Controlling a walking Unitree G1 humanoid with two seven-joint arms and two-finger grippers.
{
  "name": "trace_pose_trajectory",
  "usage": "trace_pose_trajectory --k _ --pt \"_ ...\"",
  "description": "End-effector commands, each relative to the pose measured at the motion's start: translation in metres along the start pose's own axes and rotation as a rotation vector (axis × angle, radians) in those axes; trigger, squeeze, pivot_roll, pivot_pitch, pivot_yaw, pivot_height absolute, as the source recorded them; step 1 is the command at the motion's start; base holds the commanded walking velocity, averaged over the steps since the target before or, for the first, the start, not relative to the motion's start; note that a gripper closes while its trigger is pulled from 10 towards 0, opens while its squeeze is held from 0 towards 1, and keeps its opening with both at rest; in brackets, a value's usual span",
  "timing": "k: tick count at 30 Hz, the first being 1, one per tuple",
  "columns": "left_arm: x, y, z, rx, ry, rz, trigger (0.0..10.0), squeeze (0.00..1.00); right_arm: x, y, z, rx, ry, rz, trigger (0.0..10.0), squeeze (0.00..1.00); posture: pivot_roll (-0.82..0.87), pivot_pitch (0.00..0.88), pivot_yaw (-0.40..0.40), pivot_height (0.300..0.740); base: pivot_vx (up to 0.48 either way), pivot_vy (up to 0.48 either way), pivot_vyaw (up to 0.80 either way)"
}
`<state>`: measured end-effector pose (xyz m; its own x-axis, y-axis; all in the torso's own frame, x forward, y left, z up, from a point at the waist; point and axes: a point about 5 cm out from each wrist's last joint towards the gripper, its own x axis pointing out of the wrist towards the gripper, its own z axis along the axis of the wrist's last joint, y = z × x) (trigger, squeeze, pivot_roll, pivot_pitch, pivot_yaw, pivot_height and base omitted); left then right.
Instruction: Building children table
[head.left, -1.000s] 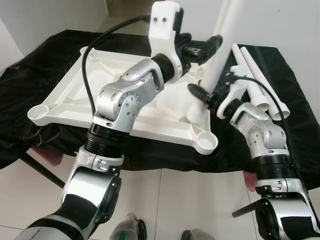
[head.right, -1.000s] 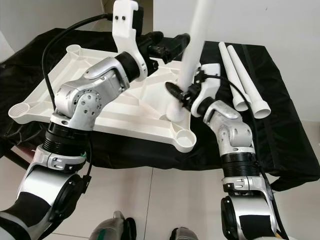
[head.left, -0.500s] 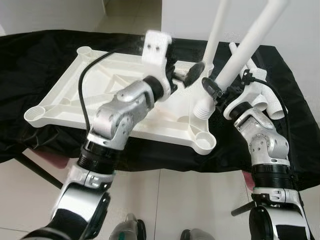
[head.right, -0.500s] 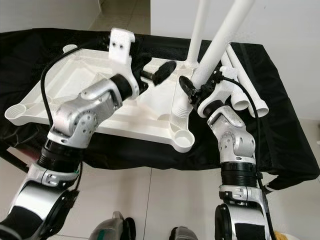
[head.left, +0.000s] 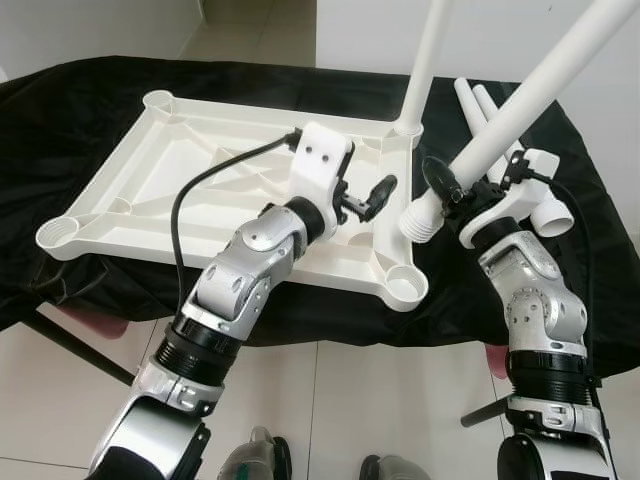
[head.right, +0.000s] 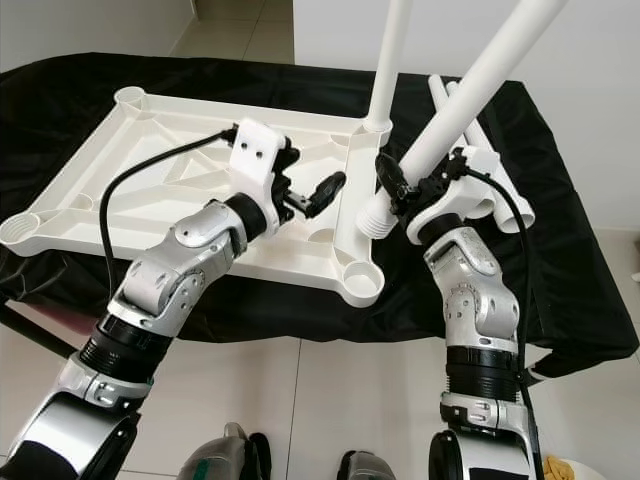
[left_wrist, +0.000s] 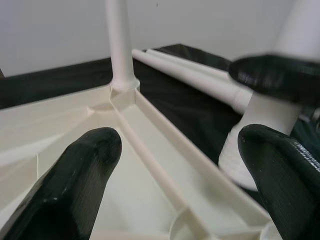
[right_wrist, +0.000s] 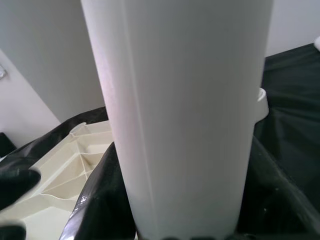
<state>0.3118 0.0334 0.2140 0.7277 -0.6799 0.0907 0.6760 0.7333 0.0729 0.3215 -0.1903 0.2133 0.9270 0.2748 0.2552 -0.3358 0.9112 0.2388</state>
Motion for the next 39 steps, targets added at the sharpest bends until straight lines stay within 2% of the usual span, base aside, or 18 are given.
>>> trace_pose_trajectory --k 1,3,6,10,17,18,26,27,30,39 --pt "-0.006 -0.015 -0.006 0.007 0.002 -0.246 10.0 0.00 -0.004 -0.003 0.005 0.000 -0.021 -0.006 10.0 0.00 -0.02 0.090 0.034 0.740 0.000 0.000 0.00" --pt "-0.010 -0.019 -0.014 0.020 0.020 -0.299 10.0 0.00 -0.006 -0.005 0.006 -0.002 -0.025 -0.014 10.0 0.00 -0.02 0.090 0.034 0.740 0.000 0.000 0.00" --pt "-0.012 -0.019 -0.017 0.032 0.026 -0.307 10.0 0.00 -0.007 -0.005 0.006 -0.001 -0.027 -0.016 10.0 0.00 -0.02 0.083 0.034 0.740 0.000 0.000 0.00" --pt "-0.013 -0.018 -0.024 0.090 0.048 -0.297 10.0 0.00 -0.009 -0.004 0.005 -0.002 -0.034 -0.007 10.0 0.00 -0.02 0.078 0.034 0.740 0.000 0.000 0.00" --pt "-0.015 -0.018 -0.030 0.115 0.066 -0.317 10.0 0.00 -0.011 0.000 0.001 0.009 -0.039 0.007 10.0 0.00 -0.02 0.066 0.034 0.740 0.000 0.000 0.00" --pt "-0.018 -0.021 -0.034 0.144 0.077 -0.354 10.0 0.00 -0.011 0.004 -0.003 0.013 -0.036 0.023 10.0 0.00 -0.02 0.067 0.033 0.740 0.000 0.000 0.00" --pt "-0.023 -0.026 -0.042 0.187 0.105 -0.432 10.0 0.00 -0.011 0.003 -0.001 0.012 -0.040 0.032 10.0 0.00 -0.01 0.075 0.032 0.740 0.000 0.000 0.00" --pt "-0.028 -0.029 -0.048 0.204 0.130 -0.481 10.0 0.00 -0.012 0.002 0.000 0.009 -0.041 0.033 10.0 0.00 -0.01 0.078 0.033 0.740 0.000 0.000 0.00" --pt "-0.032 -0.032 -0.056 0.218 0.165 -0.532 10.0 0.00 -0.012 0.002 0.001 0.003 -0.045 0.040 10.0 0.00 -0.01 0.081 0.033 0.740 0.000 0.000 0.00" --pt "-0.031 -0.028 -0.064 0.256 0.198 -0.531 10.0 0.00 -0.011 0.003 0.003 -0.004 -0.054 0.044 10.0 0.00 -0.02 0.081 0.038 0.740 0.000 0.000 0.00"
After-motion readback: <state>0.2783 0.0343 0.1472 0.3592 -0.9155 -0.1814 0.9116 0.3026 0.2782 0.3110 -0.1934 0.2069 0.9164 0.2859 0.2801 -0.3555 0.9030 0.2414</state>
